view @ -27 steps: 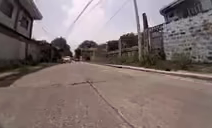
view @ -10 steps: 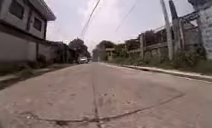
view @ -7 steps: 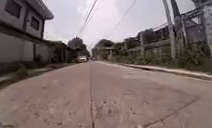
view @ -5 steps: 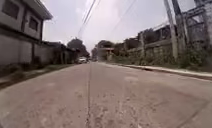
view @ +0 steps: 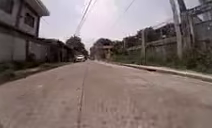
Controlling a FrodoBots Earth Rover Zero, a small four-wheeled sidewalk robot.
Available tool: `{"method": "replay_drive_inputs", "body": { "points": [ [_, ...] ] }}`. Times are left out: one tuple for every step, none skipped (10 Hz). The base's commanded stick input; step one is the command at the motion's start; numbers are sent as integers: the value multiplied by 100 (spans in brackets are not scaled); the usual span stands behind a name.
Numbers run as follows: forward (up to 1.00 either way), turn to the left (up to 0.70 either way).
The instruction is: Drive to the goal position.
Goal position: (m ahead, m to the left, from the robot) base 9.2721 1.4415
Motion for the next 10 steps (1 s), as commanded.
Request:
{"method": "replay_drive_inputs", "body": {
  "points": [
    [100, 43],
    [100, 43],
    [100, 43],
    [100, 27],
    [100, 12],
    [100, 3],
    [100, 3],
    [100, 3],
    [100, 3],
    [100, 3]
  ]
}}
